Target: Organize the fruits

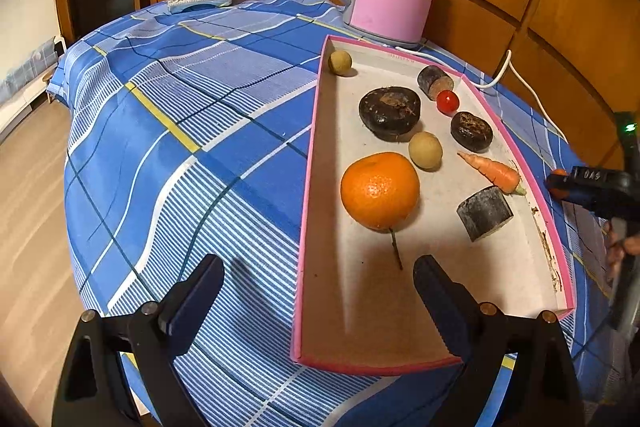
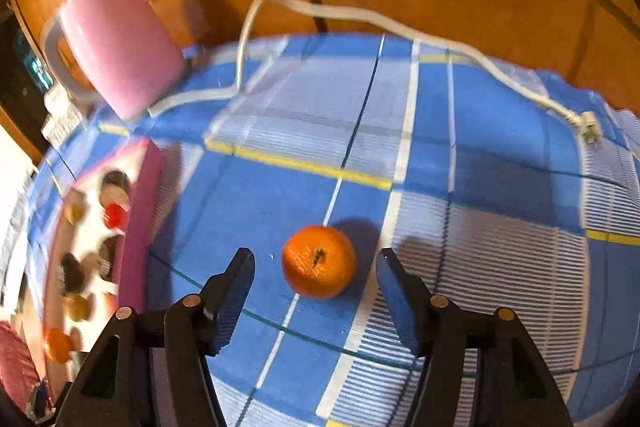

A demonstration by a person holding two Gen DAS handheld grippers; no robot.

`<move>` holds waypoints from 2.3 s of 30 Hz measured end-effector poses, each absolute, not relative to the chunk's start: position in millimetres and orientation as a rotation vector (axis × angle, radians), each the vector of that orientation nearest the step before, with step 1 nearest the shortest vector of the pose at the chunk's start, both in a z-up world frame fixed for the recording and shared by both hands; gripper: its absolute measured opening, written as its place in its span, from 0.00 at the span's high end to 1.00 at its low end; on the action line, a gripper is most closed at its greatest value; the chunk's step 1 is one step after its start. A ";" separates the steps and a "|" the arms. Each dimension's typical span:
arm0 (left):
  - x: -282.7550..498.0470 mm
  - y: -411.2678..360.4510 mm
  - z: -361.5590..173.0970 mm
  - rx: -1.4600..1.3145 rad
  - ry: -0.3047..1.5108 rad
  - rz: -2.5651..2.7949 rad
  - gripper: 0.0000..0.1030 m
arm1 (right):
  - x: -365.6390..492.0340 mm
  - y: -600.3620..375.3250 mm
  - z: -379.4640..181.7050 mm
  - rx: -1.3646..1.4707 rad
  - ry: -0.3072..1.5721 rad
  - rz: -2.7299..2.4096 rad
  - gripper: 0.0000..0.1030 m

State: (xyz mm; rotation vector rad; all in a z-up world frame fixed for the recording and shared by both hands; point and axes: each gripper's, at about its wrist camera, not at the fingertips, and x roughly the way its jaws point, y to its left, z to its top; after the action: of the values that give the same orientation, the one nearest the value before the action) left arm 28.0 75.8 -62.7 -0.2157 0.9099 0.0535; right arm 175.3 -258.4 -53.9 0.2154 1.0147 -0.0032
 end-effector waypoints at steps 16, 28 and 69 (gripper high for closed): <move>24.4 74.5 -59.8 -0.218 0.900 0.037 0.07 | 143.6 -246.2 -54.8 0.123 0.987 0.029 0.63; 16.8 79.4 -52.1 -0.245 0.874 0.029 0.07 | 120.1 -191.8 -18.1 0.075 0.904 0.190 0.63; 19.5 85.3 -57.8 -0.265 0.887 0.050 0.06 | 154.7 -62.3 -36.5 -0.065 0.950 0.342 0.52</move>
State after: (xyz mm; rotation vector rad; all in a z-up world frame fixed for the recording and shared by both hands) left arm 19.5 85.3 -57.8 -0.2653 0.8867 0.0496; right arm 154.7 -62.3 -36.5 -0.0651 0.9499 0.3418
